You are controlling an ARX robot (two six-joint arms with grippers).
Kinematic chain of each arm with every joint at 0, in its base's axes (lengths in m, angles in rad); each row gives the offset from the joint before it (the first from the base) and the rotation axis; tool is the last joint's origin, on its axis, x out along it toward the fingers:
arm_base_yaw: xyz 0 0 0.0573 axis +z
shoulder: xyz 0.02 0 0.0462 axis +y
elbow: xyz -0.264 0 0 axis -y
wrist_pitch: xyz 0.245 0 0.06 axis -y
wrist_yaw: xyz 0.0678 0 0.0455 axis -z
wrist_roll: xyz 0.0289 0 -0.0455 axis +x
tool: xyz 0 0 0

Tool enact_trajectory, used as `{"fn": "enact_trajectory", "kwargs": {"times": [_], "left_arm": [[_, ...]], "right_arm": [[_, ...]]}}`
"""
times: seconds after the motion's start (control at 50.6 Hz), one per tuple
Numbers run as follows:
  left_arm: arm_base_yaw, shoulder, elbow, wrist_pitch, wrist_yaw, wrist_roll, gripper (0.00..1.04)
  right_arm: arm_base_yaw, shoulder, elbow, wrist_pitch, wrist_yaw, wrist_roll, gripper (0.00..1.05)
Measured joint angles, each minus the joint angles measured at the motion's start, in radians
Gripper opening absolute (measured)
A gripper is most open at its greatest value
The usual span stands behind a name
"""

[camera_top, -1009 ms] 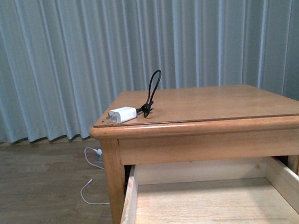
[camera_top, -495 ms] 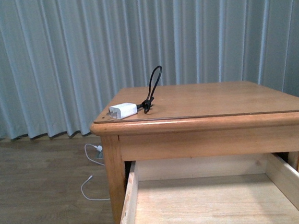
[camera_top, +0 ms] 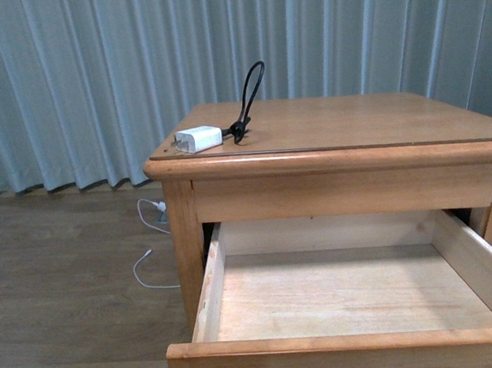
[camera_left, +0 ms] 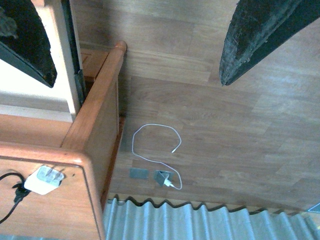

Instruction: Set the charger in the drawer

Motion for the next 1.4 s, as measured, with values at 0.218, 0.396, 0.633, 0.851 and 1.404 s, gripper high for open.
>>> {"fn": "enact_trajectory", "kwargs": {"times": [0.218, 0.396, 0.633, 0.851, 1.404], "left_arm": [[0.002, 0.382, 0.327, 0.051, 0.069, 0.032, 0.99], [-0.015, 0.655, 0.581, 0.060, 0.078, 0.065, 0.99], [-0.056, 0.910, 0.808, 0.071, 0.114, 0.109, 0.99], [-0.076, 1.060, 0.937, 0.053, 0.071, 0.168, 0.99], [-0.102, 1.093, 0.982, -0.010, 0.063, 0.182, 0.47]], "right_arm": [[0.000, 0.000, 0.000, 0.000, 0.000, 0.000, 0.97], [0.000, 0.000, 0.000, 0.000, 0.000, 0.000, 0.97], [0.000, 0.000, 0.000, 0.000, 0.000, 0.000, 0.97], [0.000, 0.000, 0.000, 0.000, 0.000, 0.000, 0.97], [0.000, 0.000, 0.000, 0.000, 0.000, 0.000, 0.97]]}}
